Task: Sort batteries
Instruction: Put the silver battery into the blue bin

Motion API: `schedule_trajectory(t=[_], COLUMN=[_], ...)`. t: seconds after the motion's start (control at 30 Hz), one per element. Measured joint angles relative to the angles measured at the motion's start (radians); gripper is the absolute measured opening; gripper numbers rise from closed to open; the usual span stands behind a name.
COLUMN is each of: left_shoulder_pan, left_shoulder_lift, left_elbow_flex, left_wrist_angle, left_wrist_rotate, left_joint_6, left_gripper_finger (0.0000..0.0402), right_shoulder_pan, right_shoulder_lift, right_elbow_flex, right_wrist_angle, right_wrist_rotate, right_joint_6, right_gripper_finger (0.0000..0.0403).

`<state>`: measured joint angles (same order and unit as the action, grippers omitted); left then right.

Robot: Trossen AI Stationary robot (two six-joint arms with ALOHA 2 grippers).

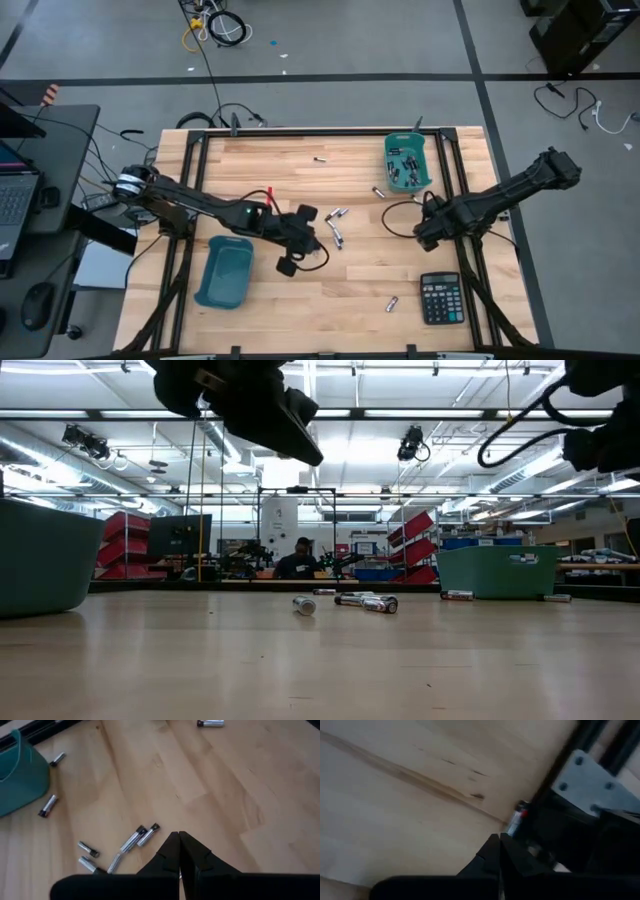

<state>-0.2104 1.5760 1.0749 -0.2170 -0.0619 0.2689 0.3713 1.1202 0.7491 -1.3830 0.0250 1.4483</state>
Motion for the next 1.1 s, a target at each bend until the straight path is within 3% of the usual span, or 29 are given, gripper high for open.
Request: schedule_trajectory(t=[0.4,0.5,0.63,0.7,0.77,0.93,1.1], left_shoulder_pan=[0.054,0.096,0.149,0.168,0.185,0.216,0.257], left_shoulder_lift=[-0.158,-0.214,-0.267,-0.286,-0.301,-0.315,-0.312], left_elbow_flex=[0.000,0.000,0.000,0.000,0.000,0.000,0.000], left_wrist_angle=[-0.056,-0.075,-0.079,-0.083,-0.083,-0.116,-0.083], left_wrist_rotate=[-0.153,-0.154,-0.153,-0.151,-0.150,-0.150,-0.152], left_joint_6=[0.053,0.071,0.103,0.109,0.109,0.118,0.168], left_gripper_finger=[0.0000,0.0000,0.0000,0.0000,0.0000,0.0000,0.0000], right_shoulder_pan=[-0.052,-0.067,-0.077,-0.092,-0.115,-0.156,-0.196], right_shoulder_lift=[-0.002,0.001,0.042,0.089,0.139,0.236,0.248], right_elbow_flex=[0.003,0.009,-0.031,-0.051,-0.059,-0.063,-0.061], right_wrist_angle=[0.128,0.302,0.698,0.786,0.751,0.448,0.343], right_wrist_rotate=[-0.022,0.010,0.115,0.113,0.063,-0.106,-0.125], right_joint_6=[0.039,0.015,-0.057,-0.084,-0.068,-0.002,0.028], right_gripper_finger=[0.0000,0.0000,0.0000,0.0000,0.0000,0.0000,0.0000])
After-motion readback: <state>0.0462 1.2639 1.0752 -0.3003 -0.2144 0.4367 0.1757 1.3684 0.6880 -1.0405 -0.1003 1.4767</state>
